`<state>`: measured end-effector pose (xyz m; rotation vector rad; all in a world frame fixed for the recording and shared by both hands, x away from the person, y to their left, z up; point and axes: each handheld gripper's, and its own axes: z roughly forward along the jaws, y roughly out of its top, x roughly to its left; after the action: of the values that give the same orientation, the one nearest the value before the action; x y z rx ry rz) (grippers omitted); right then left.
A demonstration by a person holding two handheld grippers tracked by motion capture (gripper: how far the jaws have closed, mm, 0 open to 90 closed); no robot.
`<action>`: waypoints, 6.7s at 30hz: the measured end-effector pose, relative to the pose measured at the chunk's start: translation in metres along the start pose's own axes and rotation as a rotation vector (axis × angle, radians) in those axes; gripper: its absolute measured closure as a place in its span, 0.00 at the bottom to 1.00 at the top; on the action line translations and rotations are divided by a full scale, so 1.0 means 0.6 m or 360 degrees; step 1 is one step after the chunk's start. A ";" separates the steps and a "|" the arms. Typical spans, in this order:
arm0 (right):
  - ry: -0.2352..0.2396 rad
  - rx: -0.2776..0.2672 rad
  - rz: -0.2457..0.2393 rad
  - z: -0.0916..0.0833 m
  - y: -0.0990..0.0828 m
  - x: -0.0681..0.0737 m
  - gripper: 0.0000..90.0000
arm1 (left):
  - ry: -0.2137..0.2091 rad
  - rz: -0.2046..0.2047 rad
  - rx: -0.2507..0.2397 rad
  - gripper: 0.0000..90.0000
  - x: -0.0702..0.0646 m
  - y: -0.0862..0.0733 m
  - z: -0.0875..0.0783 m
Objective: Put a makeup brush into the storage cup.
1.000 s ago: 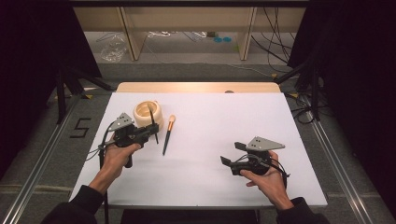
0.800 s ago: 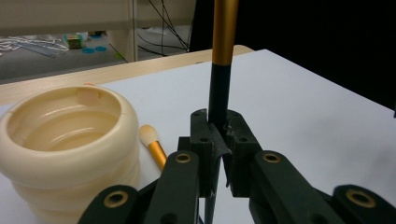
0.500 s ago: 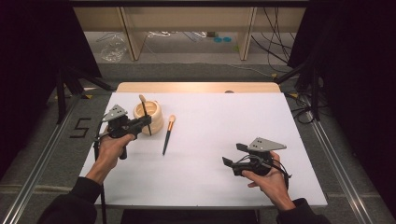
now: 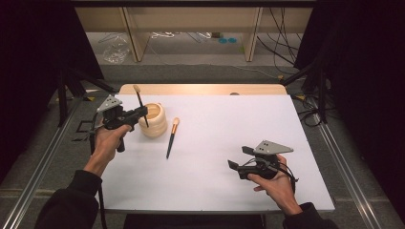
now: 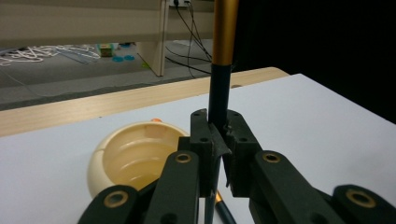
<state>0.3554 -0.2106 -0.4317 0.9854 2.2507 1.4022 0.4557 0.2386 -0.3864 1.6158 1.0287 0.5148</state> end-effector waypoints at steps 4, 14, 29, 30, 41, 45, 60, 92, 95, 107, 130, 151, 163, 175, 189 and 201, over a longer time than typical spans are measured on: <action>0.0005 0.0001 -0.0002 0.000 0.000 -0.001 0.27 | 0.0018 -0.0017 -0.0025 0.93 0.008 0.011 0.004; 0.0014 -0.0004 0.0003 0.002 -0.001 0.000 0.27 | 0.0089 0.0011 -0.0053 0.93 0.023 0.039 0.021; 0.0023 0.0013 -0.0005 0.004 -0.002 0.000 0.27 | 0.0154 -0.0010 -0.0046 0.93 0.039 0.031 0.061; 0.0030 0.0018 -0.0004 0.004 -0.001 0.000 0.27 | 0.0157 -0.0009 -0.0040 0.93 0.039 0.029 0.064; 0.0038 0.0019 -0.0006 0.004 -0.002 0.000 0.27 | 0.0184 -0.0037 -0.0013 0.93 0.047 0.016 0.090; 0.0041 0.0020 -0.0003 0.004 -0.002 0.000 0.27 | 0.0216 -0.0054 -0.0007 0.92 0.054 0.008 0.096; 0.0052 0.0025 -0.0011 0.005 -0.002 0.001 0.27 | 0.0184 -0.0060 0.0055 0.91 0.054 -0.015 0.108; 0.0054 0.0026 -0.0004 0.006 -0.002 0.001 0.27 | 0.0227 -0.0159 0.0082 0.41 0.050 -0.005 0.053; 0.0056 0.0033 -0.0002 0.007 -0.002 0.001 0.27 | 0.0218 -0.0172 0.0081 0.38 0.042 -0.001 0.042; 0.0053 0.0034 -0.0003 0.006 -0.002 0.002 0.27 | 0.0095 -0.0151 0.0209 0.35 0.001 -0.005 0.010; 0.0058 0.0026 -0.0005 0.008 -0.002 0.003 0.27 | -0.0066 -0.0001 0.0508 0.32 -0.070 -0.035 0.044; 0.0083 0.0005 -0.0008 0.009 -0.004 0.001 0.27 | -0.0070 0.0027 0.0668 0.31 -0.096 -0.056 0.098; 0.0075 -0.0031 -0.0011 0.006 -0.005 0.000 0.27 | -0.0073 0.0018 0.0717 0.31 -0.098 -0.064 0.113; 0.0045 -0.0042 -0.0019 0.001 -0.002 0.000 0.26 | -0.0075 0.0010 0.0759 0.31 -0.099 -0.072 0.124; 0.0042 -0.0040 -0.0018 0.001 -0.002 0.000 0.26 | -0.0075 -0.0009 0.0837 0.32 -0.094 -0.080 0.142; 0.0063 -0.0066 -0.0016 0.004 -0.003 0.002 0.26 | -0.0061 -0.0017 0.0903 0.32 -0.090 -0.086 0.154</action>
<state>0.3555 -0.2088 -0.4345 0.9396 2.2421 1.4705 0.4804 0.1437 -0.4534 2.1026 1.2229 0.1850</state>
